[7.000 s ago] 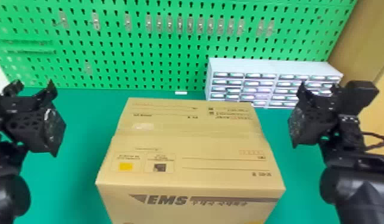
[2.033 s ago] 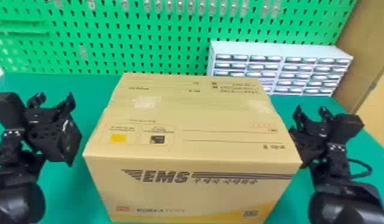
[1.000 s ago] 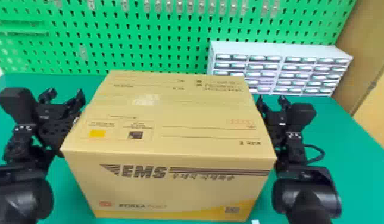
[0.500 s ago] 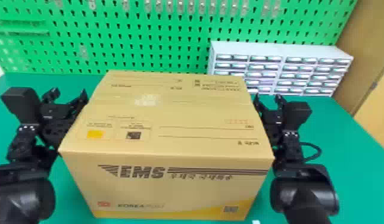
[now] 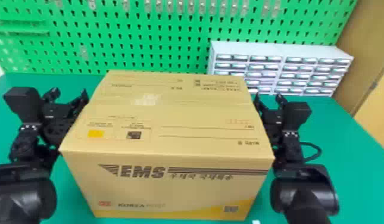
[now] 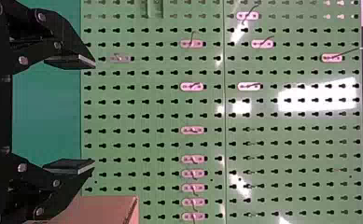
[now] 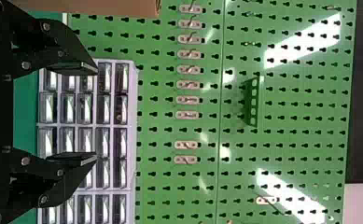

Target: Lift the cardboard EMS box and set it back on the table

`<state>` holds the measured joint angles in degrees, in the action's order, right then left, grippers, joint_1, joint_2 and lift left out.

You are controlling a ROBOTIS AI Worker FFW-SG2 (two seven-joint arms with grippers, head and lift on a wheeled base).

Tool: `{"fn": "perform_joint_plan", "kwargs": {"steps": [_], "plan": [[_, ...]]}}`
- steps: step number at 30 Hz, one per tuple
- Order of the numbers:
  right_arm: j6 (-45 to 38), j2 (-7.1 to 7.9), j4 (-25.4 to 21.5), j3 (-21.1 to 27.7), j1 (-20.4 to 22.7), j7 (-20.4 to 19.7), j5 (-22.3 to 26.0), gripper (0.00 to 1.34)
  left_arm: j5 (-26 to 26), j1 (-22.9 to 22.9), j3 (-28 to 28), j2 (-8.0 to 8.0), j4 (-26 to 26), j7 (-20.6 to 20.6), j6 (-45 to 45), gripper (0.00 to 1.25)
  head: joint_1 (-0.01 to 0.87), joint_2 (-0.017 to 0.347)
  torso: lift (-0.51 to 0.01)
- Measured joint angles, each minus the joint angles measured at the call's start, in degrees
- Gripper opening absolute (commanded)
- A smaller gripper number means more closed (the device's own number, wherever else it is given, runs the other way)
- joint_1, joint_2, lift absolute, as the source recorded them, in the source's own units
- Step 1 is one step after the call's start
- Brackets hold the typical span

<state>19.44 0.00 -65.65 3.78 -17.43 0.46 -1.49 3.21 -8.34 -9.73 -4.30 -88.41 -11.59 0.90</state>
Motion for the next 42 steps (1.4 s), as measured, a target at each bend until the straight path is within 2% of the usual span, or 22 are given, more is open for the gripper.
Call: {"fn": "perform_joint_plan", "kwargs": {"steps": [9,32,42], "plan": [[1.5,0.00,0.0,-0.8,0.5,-3.3,-0.6,0.74,0.2,-0.2,0.0,0.00,0.1,0.0,0.1,0.75,0.678,-0.015,-0.092],[1.3,0.13,0.5,-2.9,-0.4,-3.4,2.8,0.74,1.1,-0.5,0.3,0.00,0.0,-0.1,0.2,0.75,0.678,-0.015,-0.092],[-6.5,1.90,-6.1,-5.0,-1.0,-3.3,4.0,0.74,0.4,-1.5,-0.8,0.00,-3.7,0.0,3.7,0.75,0.678,-0.015,-0.092]]}}
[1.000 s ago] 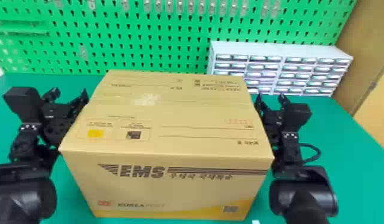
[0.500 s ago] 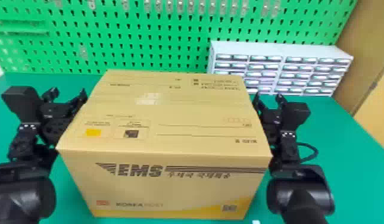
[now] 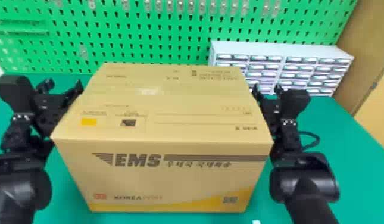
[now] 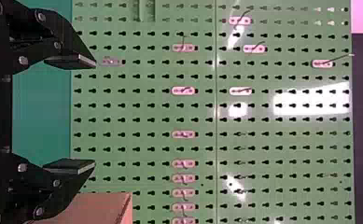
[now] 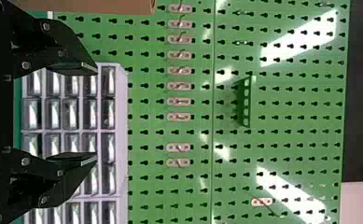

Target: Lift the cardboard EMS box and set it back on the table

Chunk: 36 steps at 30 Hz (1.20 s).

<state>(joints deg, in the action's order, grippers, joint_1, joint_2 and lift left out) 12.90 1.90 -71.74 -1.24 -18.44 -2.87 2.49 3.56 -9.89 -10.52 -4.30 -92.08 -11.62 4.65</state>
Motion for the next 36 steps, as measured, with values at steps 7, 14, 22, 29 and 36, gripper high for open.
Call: {"fn": "perform_joint_plan", "kwargs": {"steps": [7,14,22,29,36], "plan": [[-4.9,0.42,-6.3,-0.5,-0.5,0.0,0.0,0.74,0.0,-1.1,-0.9,0.00,-2.4,0.0,2.0,0.75,0.678,-0.015,-0.092],[-6.2,0.04,-8.9,-0.3,-0.6,0.0,-0.7,0.74,0.3,-1.3,-1.2,0.00,-3.0,0.0,2.1,0.75,0.678,-0.015,-0.092],[-6.4,-0.06,-9.1,-0.2,-0.5,0.0,-1.0,0.74,0.3,-1.4,-1.5,-0.01,-3.2,0.0,2.1,0.75,0.678,-0.015,-0.092],[-6.5,-0.06,-9.1,-0.2,-0.4,0.0,-1.1,0.74,0.4,-1.4,-1.5,-0.01,-3.2,0.0,2.1,0.75,0.678,-0.015,-0.092],[-6.5,-0.09,-9.1,-0.2,-0.4,0.0,-1.1,0.74,0.4,-1.4,-1.5,-0.01,-3.2,0.0,2.2,0.75,0.678,-0.015,-0.092]]}}
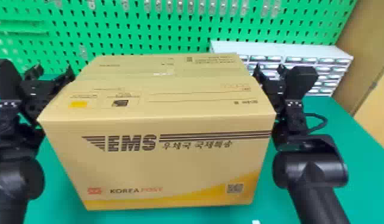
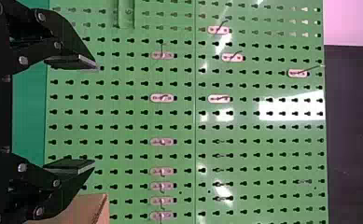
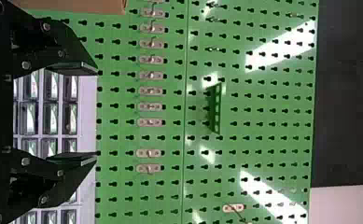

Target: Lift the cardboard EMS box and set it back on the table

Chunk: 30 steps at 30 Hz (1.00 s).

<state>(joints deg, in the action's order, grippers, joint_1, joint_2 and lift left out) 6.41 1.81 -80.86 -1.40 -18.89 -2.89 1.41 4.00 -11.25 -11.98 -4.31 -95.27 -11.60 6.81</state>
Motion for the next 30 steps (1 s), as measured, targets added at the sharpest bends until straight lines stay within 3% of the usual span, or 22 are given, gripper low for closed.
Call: {"fn": "perform_joint_plan", "kwargs": {"steps": [30], "plan": [[-0.1,-0.14,0.0,0.2,-0.1,0.0,0.0,0.74,0.1,0.0,0.1,0.00,-0.1,0.0,0.0,0.75,0.678,-0.015,-0.092]]}}
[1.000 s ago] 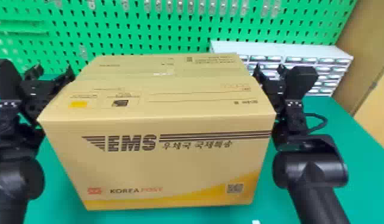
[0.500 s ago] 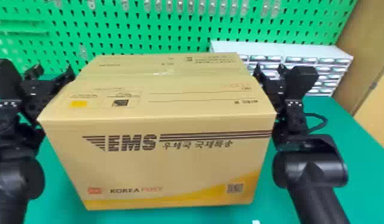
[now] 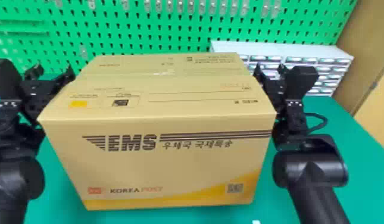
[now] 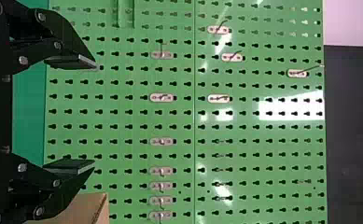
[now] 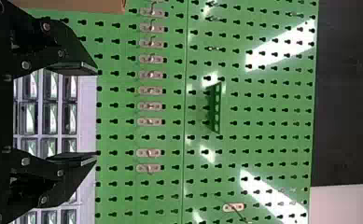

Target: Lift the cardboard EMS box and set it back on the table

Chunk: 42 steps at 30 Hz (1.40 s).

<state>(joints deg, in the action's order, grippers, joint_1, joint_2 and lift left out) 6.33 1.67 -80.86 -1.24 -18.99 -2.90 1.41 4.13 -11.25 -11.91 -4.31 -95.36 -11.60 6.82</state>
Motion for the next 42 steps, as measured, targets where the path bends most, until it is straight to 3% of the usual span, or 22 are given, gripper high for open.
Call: {"fn": "perform_joint_plan", "kwargs": {"steps": [21,42], "plan": [[-0.5,0.00,0.0,0.3,0.4,0.0,-0.3,0.74,-0.4,0.1,-0.1,0.01,0.1,0.0,0.3,0.75,0.678,-0.015,-0.092],[-0.9,1.57,4.9,-0.1,5.3,0.1,0.9,0.74,0.1,3.1,1.7,0.03,6.1,0.1,0.1,0.75,0.678,-0.015,-0.092]]}}
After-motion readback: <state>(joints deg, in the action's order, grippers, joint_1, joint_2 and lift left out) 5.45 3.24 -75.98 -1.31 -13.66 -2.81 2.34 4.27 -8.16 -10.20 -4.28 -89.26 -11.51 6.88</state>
